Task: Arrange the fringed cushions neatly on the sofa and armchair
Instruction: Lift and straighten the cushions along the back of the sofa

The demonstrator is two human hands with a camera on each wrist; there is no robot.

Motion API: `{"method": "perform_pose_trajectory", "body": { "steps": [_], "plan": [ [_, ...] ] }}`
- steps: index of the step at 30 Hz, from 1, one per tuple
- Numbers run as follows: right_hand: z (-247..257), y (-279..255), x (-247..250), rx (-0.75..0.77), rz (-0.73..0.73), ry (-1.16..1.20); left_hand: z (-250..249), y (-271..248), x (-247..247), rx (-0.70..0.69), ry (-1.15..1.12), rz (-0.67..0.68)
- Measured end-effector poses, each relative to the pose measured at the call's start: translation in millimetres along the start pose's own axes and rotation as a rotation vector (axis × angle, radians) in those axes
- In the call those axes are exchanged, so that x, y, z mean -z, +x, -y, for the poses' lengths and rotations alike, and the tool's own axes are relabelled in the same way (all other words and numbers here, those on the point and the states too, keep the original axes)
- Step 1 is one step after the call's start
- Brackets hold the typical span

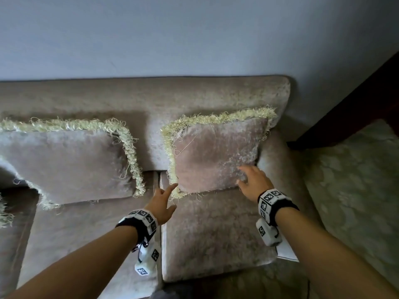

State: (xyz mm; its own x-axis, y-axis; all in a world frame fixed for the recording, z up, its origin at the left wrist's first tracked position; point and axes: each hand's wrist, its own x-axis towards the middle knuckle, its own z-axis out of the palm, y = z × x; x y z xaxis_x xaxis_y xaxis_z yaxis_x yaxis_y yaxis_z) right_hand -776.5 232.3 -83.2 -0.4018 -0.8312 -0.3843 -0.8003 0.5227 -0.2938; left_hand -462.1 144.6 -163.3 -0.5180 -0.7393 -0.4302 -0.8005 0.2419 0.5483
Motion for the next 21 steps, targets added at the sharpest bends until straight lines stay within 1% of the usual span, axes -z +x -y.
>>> {"method": "perform_pose_trajectory", "body": {
  "steps": [3, 5, 7, 11, 14, 16, 18, 19, 21],
  "plan": [
    [-15.9, 19.3, 4.7, -0.035, 0.000, -0.042, 2.2, 30.4, -11.0, 0.042, 0.013, 0.052],
    [-24.8, 40.2, 12.2, -0.033, 0.012, -0.059, 5.0, 55.0, -20.3, 0.059, 0.006, 0.053],
    [-30.6, 61.3, 21.8, -0.024, 0.021, -0.057, 8.5, 78.6, -30.0, 0.081, -0.021, 0.013],
    [-40.0, 108.0, 33.6, 0.025, 0.031, -0.122, 16.5, 109.5, -48.2, 0.195, -0.095, -0.051],
    [-45.2, 156.1, 39.8, 0.078, -0.015, -0.168, 26.2, 129.5, -69.3, 0.242, -0.091, -0.088],
    [-43.7, 188.8, 48.8, 0.139, -0.081, -0.237, 27.9, 143.6, -79.7, 0.262, -0.030, -0.115],
    [-45.4, 222.0, 52.6, 0.274, -0.154, -0.406, 30.1, 161.5, -91.2, 0.279, 0.049, -0.163],
    [-48.8, 236.0, 49.2, 0.350, -0.146, -0.489, 32.4, 168.2, -101.2, 0.295, 0.066, -0.177],
    [-57.9, 256.8, 43.3, 0.439, -0.109, -0.593, 37.9, 182.6, -117.3, 0.276, 0.020, -0.239]
  ]
}}
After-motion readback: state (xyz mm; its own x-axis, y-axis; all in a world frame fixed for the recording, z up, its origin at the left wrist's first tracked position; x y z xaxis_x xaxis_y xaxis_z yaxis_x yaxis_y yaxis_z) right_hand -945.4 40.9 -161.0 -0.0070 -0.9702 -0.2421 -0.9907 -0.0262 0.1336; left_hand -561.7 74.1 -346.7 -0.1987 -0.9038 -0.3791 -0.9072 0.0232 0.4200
